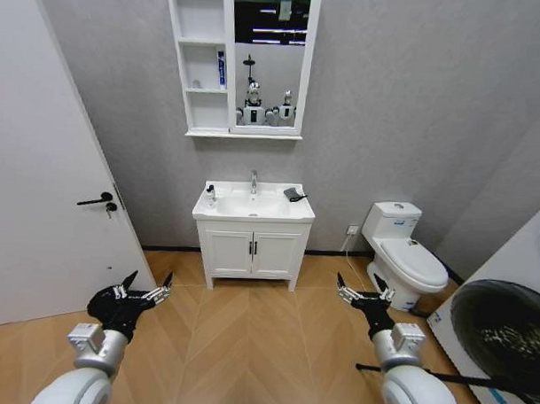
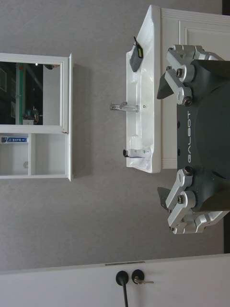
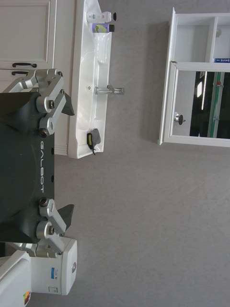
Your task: Move facial cleanser and shampoo from washbasin to cabinet, then wipe washbasin with towel.
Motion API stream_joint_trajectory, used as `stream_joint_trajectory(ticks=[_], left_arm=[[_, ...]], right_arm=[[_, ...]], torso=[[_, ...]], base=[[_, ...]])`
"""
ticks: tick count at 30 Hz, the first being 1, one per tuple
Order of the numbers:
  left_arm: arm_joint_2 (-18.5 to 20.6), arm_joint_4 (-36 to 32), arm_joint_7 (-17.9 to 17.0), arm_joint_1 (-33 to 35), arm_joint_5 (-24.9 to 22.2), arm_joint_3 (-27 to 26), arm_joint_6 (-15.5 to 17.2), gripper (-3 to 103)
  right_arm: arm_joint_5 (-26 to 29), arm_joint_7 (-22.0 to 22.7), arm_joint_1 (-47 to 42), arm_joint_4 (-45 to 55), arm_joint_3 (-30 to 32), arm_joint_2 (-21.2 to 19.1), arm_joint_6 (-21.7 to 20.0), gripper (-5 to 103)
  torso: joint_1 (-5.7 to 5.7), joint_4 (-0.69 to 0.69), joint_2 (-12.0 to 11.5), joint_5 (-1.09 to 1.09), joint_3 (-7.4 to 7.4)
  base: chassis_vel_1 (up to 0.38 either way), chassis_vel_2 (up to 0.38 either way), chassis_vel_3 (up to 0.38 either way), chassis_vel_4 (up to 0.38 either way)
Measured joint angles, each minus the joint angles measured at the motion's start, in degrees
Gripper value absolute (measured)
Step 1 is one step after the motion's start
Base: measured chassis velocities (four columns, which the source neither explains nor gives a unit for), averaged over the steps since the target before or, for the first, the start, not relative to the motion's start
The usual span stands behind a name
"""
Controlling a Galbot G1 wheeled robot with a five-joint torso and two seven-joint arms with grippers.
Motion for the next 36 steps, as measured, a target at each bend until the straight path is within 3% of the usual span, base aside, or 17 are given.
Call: stream_joint_trajectory(ticks=[15, 36], left_arm=[[-1.2, -1.1, 0.4, 1.5, 1.8, 0.4, -0.6, 100], [-3.8, -1.1, 1.5, 3.4, 4.6, 0.7, -1.9, 100]], right_arm=[[-0.2, -0.1, -0.7, 0.0, 0.2, 0.4, 1.1, 100], [-0.5, -0.6, -0.8, -1.1, 0.0, 0.6, 1.9, 100]], torso=[[0.00, 0.00, 0.0, 0.01, 0.00], [0.03, 0.02, 0.0, 0.03, 0.02]], base=[[-0.125, 0.128, 0.136, -0.148], [-0.324, 0.330, 0.333, -0.340]])
